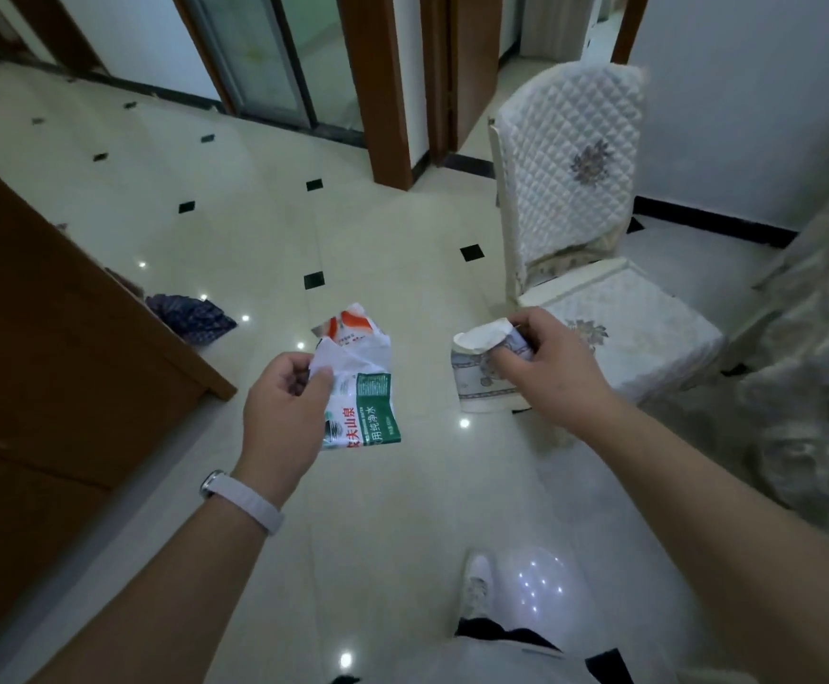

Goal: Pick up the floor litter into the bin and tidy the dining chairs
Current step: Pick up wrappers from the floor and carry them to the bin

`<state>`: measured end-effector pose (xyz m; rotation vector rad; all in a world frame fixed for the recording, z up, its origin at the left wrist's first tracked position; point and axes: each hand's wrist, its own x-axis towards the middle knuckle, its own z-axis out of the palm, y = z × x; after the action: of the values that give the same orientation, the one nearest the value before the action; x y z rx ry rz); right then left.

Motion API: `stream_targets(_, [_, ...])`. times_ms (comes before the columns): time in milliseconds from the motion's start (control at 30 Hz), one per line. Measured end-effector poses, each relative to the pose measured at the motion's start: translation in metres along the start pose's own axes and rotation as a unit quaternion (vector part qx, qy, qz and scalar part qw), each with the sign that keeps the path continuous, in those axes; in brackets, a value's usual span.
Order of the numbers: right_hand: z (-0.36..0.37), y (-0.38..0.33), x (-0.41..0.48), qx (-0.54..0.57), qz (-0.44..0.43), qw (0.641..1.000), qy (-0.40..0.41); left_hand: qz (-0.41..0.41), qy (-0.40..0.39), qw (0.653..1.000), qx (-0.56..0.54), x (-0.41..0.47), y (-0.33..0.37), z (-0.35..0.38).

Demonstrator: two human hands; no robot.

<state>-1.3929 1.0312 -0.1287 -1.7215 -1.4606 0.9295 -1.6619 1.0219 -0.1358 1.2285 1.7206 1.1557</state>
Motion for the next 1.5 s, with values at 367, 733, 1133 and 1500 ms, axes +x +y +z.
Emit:
stream_targets(367, [-0.028,0.002,0.138,0.0,0.023,1.0,0.016,0.022,-0.046,0.999,0.014,0.144,0.037,0.089])
stream_targets(733, [0.005,-0.039,0.315,-0.026,0.058,0.996,0.07,0.017,-0.091,0.995,-0.021,0.358,0.043,0.126])
stream_targets(1133, [0.03,-0.08,0.475,-0.026,0.097,0.988,0.12,0.041,-0.133,0.989,-0.044,0.566,0.093,0.151])
stream_targets(1500, [0.009,-0.041,0.668,0.037,0.112,0.984,0.13,0.035,-0.163,0.986,0.015,0.707,0.114,0.266])
